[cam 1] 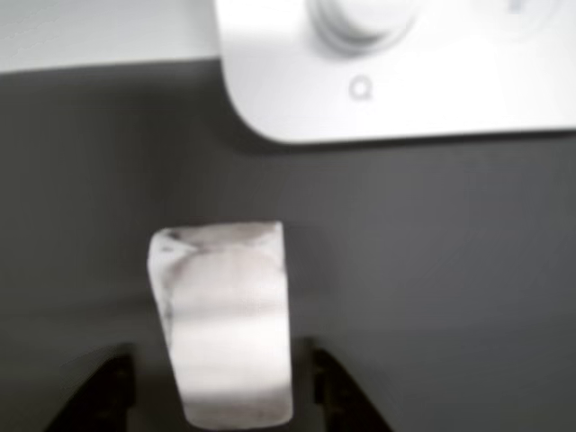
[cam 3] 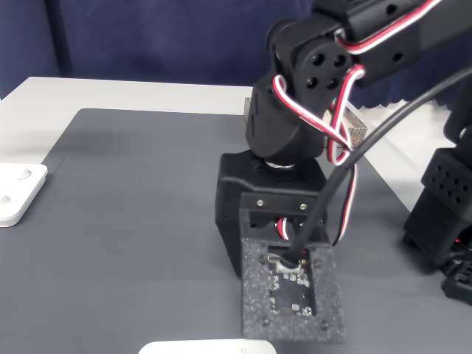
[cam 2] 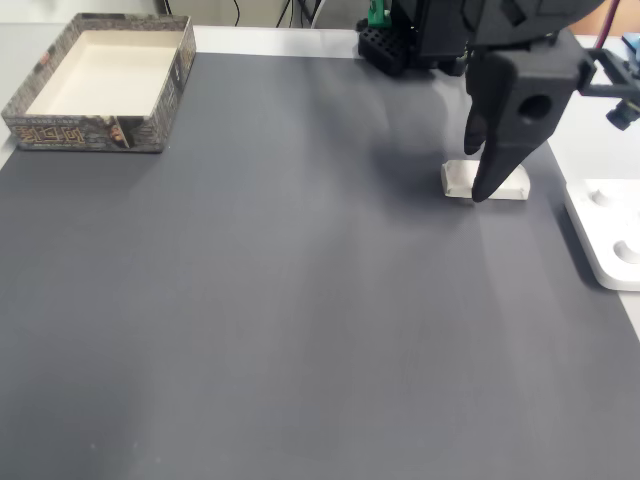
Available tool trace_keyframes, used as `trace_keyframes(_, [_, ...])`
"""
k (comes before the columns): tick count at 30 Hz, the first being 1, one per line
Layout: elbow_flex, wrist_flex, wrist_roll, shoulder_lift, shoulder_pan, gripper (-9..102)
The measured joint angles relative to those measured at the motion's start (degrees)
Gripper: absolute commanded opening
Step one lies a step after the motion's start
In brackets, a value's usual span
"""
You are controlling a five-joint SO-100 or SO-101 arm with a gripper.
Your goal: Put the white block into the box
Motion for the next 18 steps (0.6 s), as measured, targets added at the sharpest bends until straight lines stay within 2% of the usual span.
trace_keyframes(18, [-2.2,0.0,0.0,-2.5,-1.0,25])
